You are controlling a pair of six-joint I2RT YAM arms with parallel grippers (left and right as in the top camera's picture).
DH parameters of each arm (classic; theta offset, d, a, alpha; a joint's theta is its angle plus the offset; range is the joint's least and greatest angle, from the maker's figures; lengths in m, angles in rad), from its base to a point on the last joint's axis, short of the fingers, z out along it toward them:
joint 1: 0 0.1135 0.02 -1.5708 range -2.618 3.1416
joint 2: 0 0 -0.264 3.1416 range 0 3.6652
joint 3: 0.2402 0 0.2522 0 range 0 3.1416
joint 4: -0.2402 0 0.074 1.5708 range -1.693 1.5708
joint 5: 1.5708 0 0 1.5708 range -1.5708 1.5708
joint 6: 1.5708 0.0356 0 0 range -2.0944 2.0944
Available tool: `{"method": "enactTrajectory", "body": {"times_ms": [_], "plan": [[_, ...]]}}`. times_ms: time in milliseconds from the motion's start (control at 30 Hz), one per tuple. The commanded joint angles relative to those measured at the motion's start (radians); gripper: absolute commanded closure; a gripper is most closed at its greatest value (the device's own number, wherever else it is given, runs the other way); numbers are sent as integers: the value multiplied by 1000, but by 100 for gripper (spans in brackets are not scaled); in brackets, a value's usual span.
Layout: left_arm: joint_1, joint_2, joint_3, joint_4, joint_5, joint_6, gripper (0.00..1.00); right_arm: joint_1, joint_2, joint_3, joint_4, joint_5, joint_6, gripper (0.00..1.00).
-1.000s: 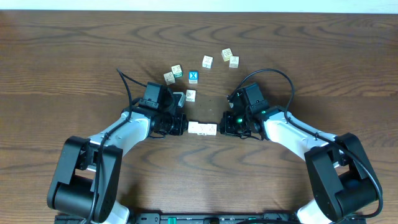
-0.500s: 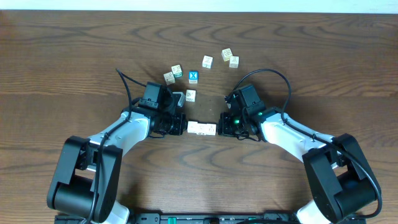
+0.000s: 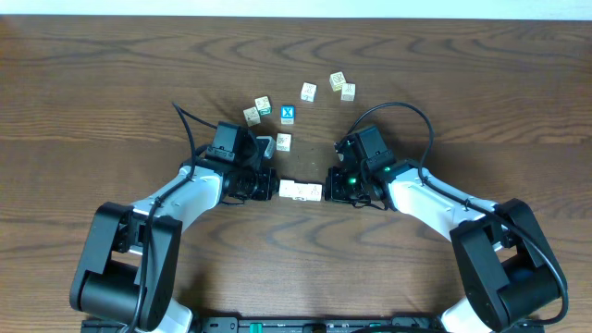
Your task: Lift 3 blocks
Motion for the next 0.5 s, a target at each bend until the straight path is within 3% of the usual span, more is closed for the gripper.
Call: {"method": "enactTrajectory", "body": {"times_ms": [0,467], "plan": [[-6,9,-5,11,74,2,93,13,-17,-6,4,-11,6,99],[-6,9,-5,10,92,2,93,29,-17,-6,61,-53,6,99]]}}
